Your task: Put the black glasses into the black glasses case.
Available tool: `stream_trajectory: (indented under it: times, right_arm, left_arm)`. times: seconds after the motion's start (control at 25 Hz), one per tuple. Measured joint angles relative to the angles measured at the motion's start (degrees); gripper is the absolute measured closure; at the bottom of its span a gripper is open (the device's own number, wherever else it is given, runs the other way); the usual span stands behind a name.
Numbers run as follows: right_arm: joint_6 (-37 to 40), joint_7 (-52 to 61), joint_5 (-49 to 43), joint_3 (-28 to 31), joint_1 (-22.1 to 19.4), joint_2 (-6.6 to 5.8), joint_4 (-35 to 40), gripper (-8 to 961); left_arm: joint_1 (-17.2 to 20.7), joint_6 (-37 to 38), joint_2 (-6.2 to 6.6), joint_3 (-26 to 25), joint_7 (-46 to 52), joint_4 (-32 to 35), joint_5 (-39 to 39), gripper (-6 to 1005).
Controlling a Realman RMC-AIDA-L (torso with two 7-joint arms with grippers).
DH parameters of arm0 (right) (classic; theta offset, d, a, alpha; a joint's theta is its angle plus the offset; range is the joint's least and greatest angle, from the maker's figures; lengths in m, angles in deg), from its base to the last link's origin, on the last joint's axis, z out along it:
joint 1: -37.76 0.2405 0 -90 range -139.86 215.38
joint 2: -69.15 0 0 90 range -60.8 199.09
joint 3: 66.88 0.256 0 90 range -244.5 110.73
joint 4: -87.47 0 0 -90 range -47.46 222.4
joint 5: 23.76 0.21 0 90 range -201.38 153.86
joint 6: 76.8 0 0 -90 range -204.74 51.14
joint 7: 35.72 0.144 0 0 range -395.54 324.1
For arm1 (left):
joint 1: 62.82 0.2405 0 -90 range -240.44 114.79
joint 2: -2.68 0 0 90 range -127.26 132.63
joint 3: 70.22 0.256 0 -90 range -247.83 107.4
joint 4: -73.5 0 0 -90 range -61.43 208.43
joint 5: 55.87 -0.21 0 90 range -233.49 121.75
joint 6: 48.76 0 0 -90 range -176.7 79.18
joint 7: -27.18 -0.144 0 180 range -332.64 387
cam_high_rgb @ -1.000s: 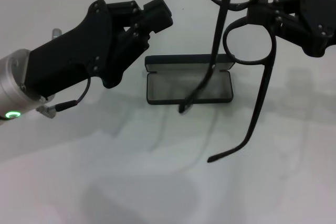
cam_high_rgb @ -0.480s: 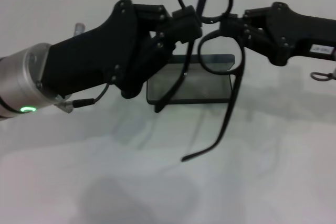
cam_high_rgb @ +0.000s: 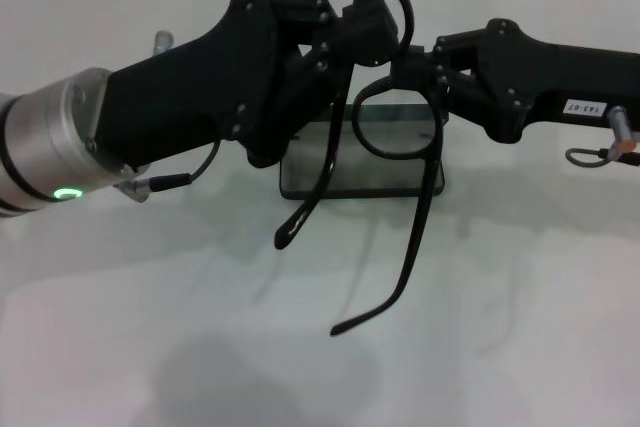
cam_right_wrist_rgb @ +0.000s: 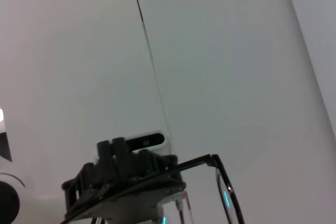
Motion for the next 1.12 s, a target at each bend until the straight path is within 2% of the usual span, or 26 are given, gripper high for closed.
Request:
stream_trajectory:
  times: [1.12]
  right_arm:
    - [1.6, -1.6, 3.5, -1.1, -0.8, 0.08, -1.3, 889]
  left_arm:
    - [-0.8, -2.4, -0.24, 0.4, -2.4, -2.5, 0.1, 959]
